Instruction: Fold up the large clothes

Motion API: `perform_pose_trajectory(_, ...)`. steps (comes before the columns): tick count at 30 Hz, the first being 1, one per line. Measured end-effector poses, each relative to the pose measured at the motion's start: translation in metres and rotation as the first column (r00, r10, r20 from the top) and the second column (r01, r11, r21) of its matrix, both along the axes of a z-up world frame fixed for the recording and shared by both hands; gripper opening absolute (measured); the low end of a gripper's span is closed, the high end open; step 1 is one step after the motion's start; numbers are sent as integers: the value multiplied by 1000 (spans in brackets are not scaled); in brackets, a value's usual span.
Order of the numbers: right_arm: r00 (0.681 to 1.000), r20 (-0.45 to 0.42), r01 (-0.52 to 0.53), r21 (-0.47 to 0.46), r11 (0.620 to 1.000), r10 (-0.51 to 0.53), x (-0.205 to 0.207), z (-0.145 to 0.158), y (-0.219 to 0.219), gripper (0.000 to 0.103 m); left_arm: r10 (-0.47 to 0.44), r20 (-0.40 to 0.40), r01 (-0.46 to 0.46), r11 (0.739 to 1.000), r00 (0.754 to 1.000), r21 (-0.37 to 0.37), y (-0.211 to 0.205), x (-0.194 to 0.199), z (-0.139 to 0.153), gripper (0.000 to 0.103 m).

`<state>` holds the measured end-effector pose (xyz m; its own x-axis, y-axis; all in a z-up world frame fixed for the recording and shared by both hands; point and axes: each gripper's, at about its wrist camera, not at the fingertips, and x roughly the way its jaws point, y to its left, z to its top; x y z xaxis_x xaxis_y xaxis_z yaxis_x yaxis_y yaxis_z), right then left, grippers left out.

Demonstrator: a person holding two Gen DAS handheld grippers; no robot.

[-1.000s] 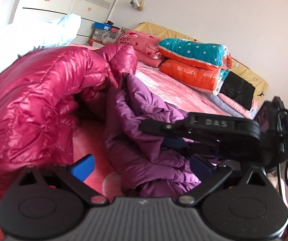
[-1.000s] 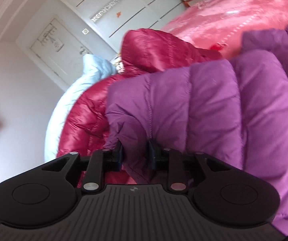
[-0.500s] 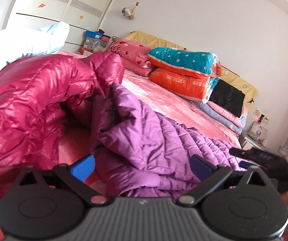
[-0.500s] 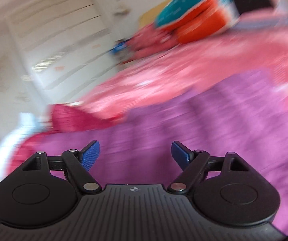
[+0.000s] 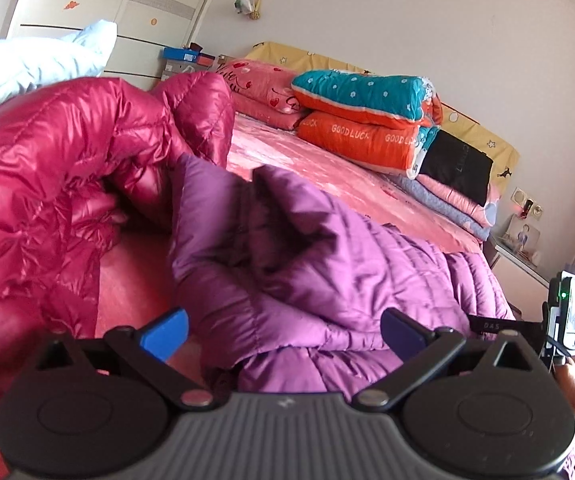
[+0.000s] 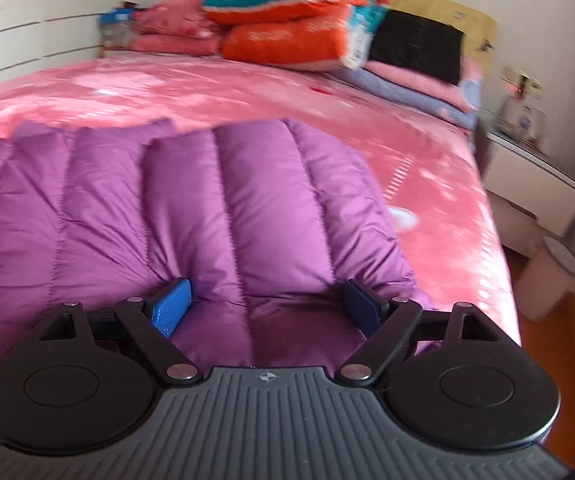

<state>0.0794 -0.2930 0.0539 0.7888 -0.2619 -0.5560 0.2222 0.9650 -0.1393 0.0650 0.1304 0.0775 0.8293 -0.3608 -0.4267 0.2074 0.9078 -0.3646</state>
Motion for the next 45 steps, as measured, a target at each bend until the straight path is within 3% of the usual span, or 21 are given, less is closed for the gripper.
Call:
perform_pose_trajectory(9,1000,13,5,26,1000,-5,1,-13,-13,103,-2,27,1,1000,1000,2,-8,-1,1,102)
perform_pose_trajectory(15,994,109,8,31,999,-12,-25,8,1,103,-31,84,29,999,996,21,-14,-7,6,102)
perform_pose_trajectory(18,982,178,-60,22,998,55,-39,23,25,103,-26,74,25,1000,997,15,-14,-6,5,102)
perform_pose_trajectory(21,960,216,-191,40,981,178,-41,36,57,103,-9,73,9,1000,997,3,-11,-7,6,102)
perform_pose_trajectory(28,845,289,-505,160,848,449,-19,51,139,103,104,80,-97,991,991,-88,11,-9,10,102)
perform_pose_trajectory(35,787,233,-607,126,785,571,-2,36,204,103,196,40,-187,969,980,-160,31,-9,8,102)
perform_pose_trajectory(38,790,186,-604,74,794,584,-3,24,226,103,196,37,-188,969,980,-157,31,-9,9,102)
perform_pose_trajectory(45,816,109,-575,63,815,567,12,-5,239,103,191,16,-187,973,981,-131,26,-5,8,102)
